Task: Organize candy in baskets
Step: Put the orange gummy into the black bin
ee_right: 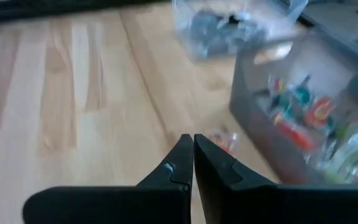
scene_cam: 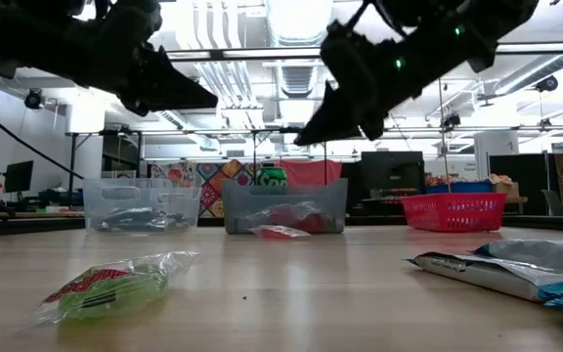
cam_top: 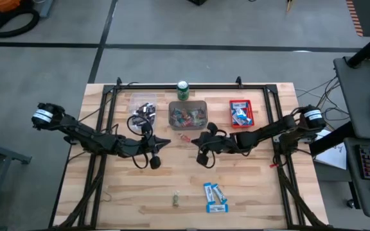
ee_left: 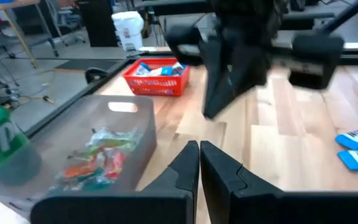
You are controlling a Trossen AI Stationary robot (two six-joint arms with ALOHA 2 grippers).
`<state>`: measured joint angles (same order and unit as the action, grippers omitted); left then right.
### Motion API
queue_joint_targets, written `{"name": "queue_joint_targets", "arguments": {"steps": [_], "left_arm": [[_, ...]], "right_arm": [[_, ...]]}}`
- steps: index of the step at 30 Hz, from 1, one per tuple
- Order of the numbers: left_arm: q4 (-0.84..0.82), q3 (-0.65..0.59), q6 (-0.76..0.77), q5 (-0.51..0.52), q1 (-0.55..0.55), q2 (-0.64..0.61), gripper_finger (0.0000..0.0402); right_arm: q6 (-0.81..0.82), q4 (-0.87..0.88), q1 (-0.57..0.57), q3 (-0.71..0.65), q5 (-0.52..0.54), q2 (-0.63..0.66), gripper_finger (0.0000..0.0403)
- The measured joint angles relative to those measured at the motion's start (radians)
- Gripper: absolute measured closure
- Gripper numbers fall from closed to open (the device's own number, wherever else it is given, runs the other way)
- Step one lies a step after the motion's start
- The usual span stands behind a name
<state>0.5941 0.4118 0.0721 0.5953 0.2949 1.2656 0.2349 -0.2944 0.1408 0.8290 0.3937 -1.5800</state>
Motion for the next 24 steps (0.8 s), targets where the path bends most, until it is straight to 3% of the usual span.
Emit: {"name": "queue_joint_targets", "arguments": {"steps": [4,9,14,16,20,24], "left_arm": [[0.008,0.000,0.017,-0.033,0.020,-0.002,0.0402],[0.084,0.000,0.020,-0.037,0.069,-0.006,0.0402],[0.117,0.000,0.020,-0.037,0.129,-0.006,0.0402],[0.116,0.000,0.020,-0.035,0.148,-0.006,0.0402],[0.116,0.000,0.020,-0.031,0.163,-0.003,0.0402],[0.116,0.000,0.019,-0.028,0.162,0.000,0.0402]], "right_arm": [[-0.094,-0.018,-0.004,-0.002,0.001,-0.007,0.0394],[-0.120,-0.273,-0.003,-0.056,0.005,-0.145,0.0394],[-0.107,-0.499,-0.004,-0.070,0.189,-0.321,0.0394],[-0.081,-0.567,-0.005,-0.068,0.207,-0.359,0.0391],[-0.066,-0.566,-0.003,-0.059,0.200,-0.383,0.0363],[-0.022,-0.517,-0.006,-0.051,0.210,-0.380,0.0307]]}}
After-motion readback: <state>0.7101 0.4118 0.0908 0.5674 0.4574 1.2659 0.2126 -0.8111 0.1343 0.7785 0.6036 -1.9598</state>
